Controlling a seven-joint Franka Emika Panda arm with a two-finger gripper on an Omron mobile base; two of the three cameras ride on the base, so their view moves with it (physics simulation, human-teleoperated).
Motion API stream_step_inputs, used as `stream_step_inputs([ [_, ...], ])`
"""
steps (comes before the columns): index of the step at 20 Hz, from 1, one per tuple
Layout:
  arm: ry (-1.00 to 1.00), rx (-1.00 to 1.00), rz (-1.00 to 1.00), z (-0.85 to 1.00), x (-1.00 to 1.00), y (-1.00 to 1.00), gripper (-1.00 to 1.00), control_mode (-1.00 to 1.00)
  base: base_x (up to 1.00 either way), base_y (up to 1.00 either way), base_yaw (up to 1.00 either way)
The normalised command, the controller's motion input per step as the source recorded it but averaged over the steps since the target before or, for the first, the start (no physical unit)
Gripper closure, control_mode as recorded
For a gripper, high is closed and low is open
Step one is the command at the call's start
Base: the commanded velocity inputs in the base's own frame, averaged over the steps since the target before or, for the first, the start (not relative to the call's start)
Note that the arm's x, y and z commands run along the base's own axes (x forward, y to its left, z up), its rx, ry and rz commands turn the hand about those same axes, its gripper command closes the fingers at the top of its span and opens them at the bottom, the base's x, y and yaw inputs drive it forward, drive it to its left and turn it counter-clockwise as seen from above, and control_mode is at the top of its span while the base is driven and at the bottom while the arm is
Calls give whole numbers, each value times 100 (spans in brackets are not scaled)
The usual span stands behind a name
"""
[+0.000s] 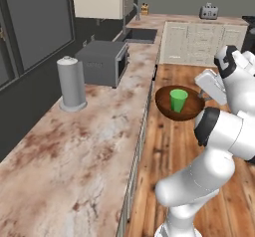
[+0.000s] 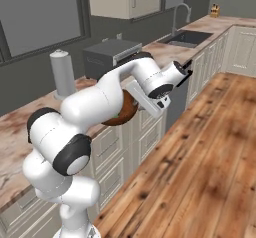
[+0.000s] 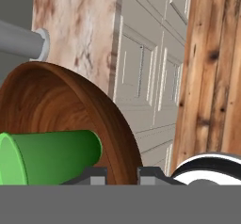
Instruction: Place the cup inside the bowl on the dining table and move the bowl to any counter.
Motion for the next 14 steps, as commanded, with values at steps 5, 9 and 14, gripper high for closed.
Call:
stream_step_inputs([
  [5, 0, 0, 0, 0, 0, 0, 100, 100, 0, 0, 0],
  [9, 0, 0, 0, 0, 0, 0, 100, -100, 0, 0, 0],
  [14, 0, 0, 0, 0, 0, 3, 100, -100, 0, 0, 0],
])
